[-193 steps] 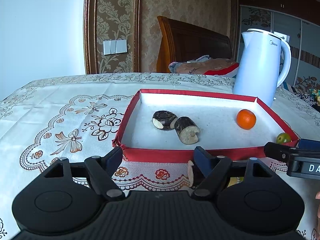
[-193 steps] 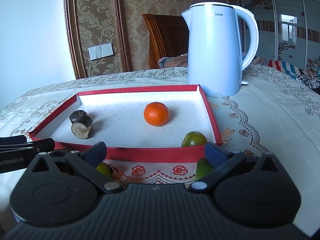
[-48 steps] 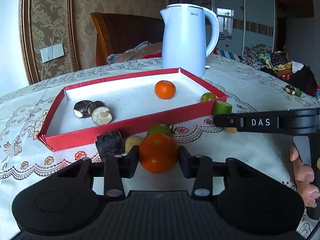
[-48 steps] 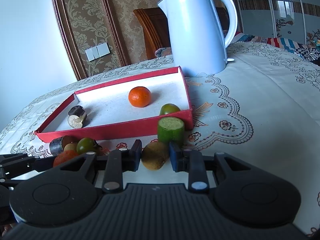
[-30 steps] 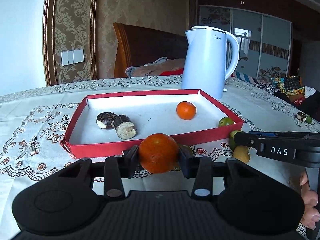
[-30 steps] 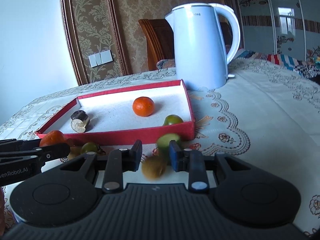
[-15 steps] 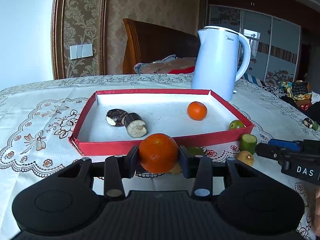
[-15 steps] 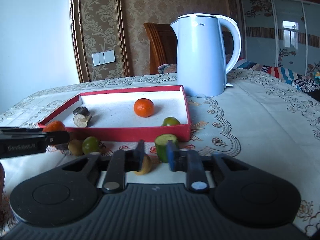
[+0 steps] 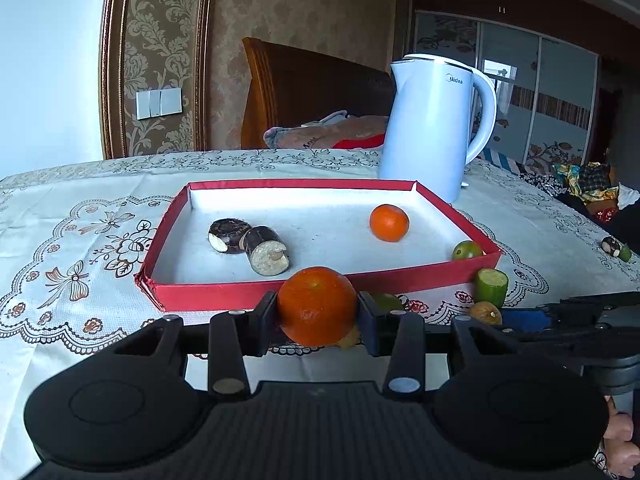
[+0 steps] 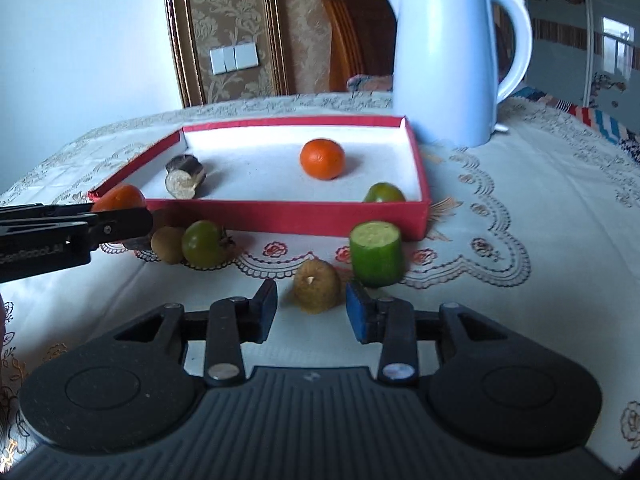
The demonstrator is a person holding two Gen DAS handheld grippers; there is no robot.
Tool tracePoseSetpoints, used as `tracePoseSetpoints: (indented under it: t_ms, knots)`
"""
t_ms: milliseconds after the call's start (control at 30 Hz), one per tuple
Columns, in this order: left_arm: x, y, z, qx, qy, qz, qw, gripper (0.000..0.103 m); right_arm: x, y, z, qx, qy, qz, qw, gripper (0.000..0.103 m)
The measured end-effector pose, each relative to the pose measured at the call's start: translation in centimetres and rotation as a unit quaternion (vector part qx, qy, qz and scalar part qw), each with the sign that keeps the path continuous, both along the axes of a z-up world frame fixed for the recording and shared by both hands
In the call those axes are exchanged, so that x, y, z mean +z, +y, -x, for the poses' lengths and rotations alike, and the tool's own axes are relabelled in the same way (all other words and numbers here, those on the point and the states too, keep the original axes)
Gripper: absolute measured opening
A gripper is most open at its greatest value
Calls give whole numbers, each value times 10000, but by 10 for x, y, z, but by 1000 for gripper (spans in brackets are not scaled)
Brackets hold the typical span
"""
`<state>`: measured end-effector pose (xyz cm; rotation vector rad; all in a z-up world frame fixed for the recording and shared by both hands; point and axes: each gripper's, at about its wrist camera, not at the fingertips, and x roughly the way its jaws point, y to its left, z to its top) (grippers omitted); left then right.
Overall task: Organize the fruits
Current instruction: 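Lift the tangerine with the left tool while the right tool lifts the kiwi, then carry the kiwi over the tray and open the right tool while the left tool carries the tangerine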
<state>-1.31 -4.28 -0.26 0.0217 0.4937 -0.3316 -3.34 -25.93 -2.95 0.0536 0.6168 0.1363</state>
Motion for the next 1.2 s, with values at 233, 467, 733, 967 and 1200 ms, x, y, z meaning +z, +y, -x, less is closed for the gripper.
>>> tracePoseSetpoints:
  t_ms: [233, 467, 733, 967, 1200]
  knots:
    - [-1, -1, -1, 58, 3, -44, 10000, 42, 1, 7, -4, -16, -66, 190, 9998, 25]
    - [0, 2, -2, 199, 6, -28, 9998, 42, 10, 7, 7, -162, -540, 271, 9980, 25]
    - [5, 6, -11, 422, 33, -39, 9991, 42, 29, 18, -6, -233, -869, 374, 9952, 25]
    - [11, 9, -34, 679, 1, -187, 9975, 42, 31, 30, -43, -267, -688, 475, 9961, 25]
    - [7, 3, -58, 733, 135, -333, 9967, 42, 23, 35, -69, -255, -419, 531, 9974, 25]
